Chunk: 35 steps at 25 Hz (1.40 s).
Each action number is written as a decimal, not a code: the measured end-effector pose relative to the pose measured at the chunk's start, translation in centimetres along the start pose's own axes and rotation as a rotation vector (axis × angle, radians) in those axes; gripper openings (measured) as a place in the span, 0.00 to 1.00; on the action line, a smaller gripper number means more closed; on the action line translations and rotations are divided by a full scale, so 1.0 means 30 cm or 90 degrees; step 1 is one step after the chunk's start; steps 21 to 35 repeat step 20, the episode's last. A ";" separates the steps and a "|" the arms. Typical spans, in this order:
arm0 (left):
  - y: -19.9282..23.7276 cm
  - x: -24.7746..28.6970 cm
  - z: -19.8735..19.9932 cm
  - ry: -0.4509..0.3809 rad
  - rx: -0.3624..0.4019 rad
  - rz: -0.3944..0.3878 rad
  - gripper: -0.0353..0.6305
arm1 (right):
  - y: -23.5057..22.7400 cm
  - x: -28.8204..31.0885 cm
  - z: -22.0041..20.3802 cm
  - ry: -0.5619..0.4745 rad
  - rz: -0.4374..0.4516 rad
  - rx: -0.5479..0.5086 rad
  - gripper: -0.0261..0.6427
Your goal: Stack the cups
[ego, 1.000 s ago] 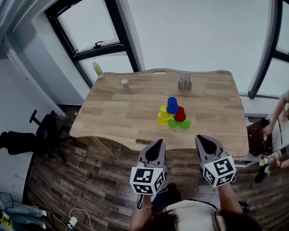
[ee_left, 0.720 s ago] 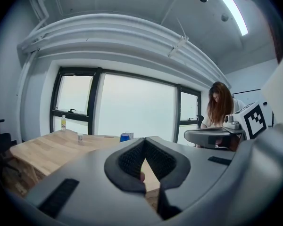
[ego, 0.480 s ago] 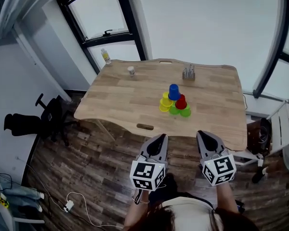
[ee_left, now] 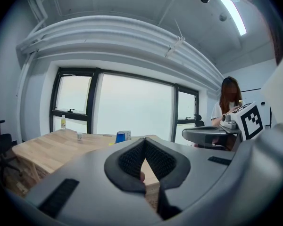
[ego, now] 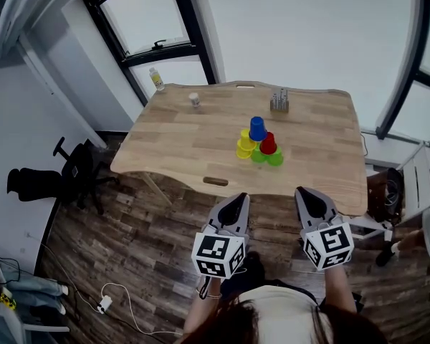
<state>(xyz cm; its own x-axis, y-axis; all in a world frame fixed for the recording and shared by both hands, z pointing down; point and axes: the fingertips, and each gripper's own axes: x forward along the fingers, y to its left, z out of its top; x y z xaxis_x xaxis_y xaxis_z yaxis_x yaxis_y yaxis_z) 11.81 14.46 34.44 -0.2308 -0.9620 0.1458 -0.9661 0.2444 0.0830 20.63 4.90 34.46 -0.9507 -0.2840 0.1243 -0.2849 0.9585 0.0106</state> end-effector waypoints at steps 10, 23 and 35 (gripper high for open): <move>0.020 0.053 -0.020 0.015 -0.010 -0.014 0.08 | -0.032 0.029 -0.001 0.002 -0.007 -0.007 0.08; 0.085 0.143 -0.028 0.029 -0.015 -0.007 0.08 | -0.069 0.107 -0.021 0.018 -0.009 -0.014 0.08; 0.085 0.143 -0.028 0.029 -0.015 -0.007 0.08 | -0.069 0.107 -0.021 0.018 -0.009 -0.014 0.08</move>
